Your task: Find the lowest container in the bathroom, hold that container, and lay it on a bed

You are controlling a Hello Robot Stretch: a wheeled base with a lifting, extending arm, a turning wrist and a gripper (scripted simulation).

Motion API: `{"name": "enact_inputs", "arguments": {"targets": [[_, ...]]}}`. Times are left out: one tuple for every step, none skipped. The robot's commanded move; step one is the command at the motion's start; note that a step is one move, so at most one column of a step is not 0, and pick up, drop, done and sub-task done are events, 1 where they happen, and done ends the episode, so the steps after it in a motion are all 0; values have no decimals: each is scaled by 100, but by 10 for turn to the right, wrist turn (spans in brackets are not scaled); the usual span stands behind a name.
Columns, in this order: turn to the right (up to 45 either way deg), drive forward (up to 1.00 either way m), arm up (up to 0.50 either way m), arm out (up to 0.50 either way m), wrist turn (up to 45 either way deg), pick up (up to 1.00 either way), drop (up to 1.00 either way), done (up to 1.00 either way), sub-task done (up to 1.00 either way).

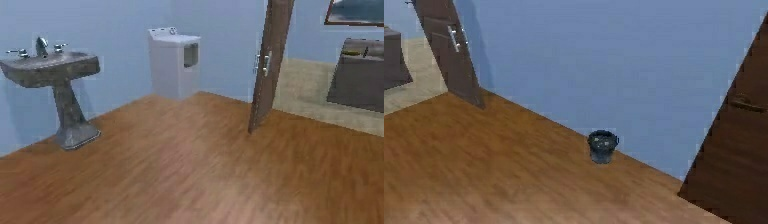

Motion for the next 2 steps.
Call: {"name": "enact_inputs", "arguments": {"targets": [[0, 20, 0, 0, 0, 0, 0, 0, 0], [-420, 0, 0, 0, 0, 0, 0, 0, 0]]}}
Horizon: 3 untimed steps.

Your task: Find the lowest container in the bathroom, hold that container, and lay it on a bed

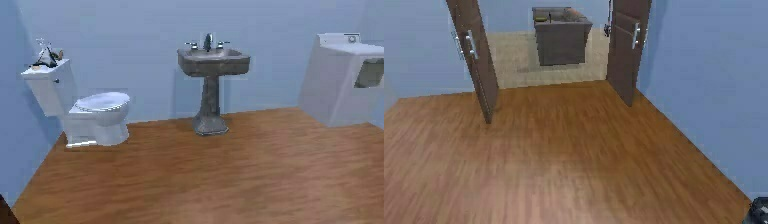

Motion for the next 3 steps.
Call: {"name": "enact_inputs", "arguments": {"targets": [[0, 65, 0, 0, 0, 0, 0, 0, 0], [-330, 0, 0, 0, 0, 0, 0, 0, 0], [0, 100, 0, 0, 0, 0, 0, 0, 0]]}}
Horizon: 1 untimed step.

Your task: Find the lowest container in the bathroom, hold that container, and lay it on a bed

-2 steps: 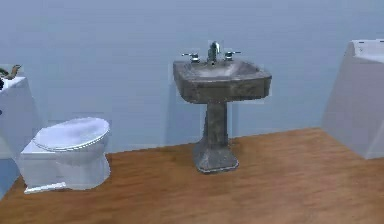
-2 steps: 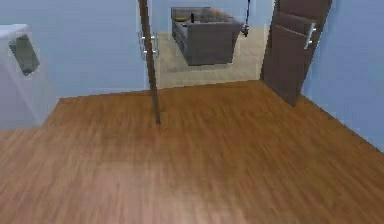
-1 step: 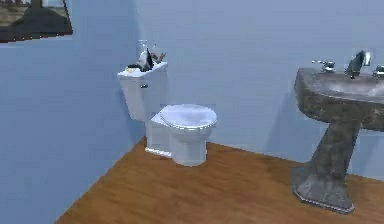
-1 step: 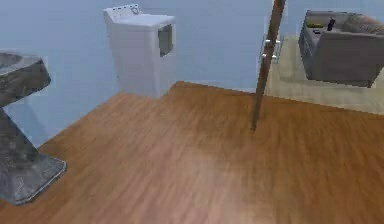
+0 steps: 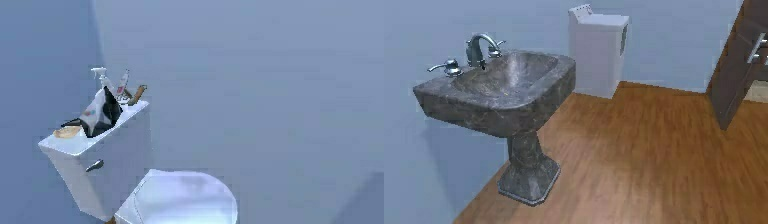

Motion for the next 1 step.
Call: {"name": "enact_inputs", "arguments": {"targets": [[0, 10, 0, 0, 0, 0, 0, 0, 0]]}}
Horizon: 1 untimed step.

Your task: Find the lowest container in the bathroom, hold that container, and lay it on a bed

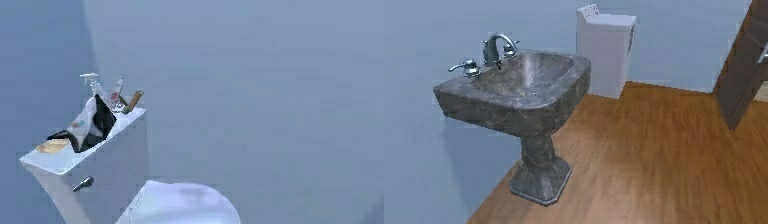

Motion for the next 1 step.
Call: {"name": "enact_inputs", "arguments": {"targets": [[-450, 0, 0, 0, 0, 0, 0, 0, 0]]}}
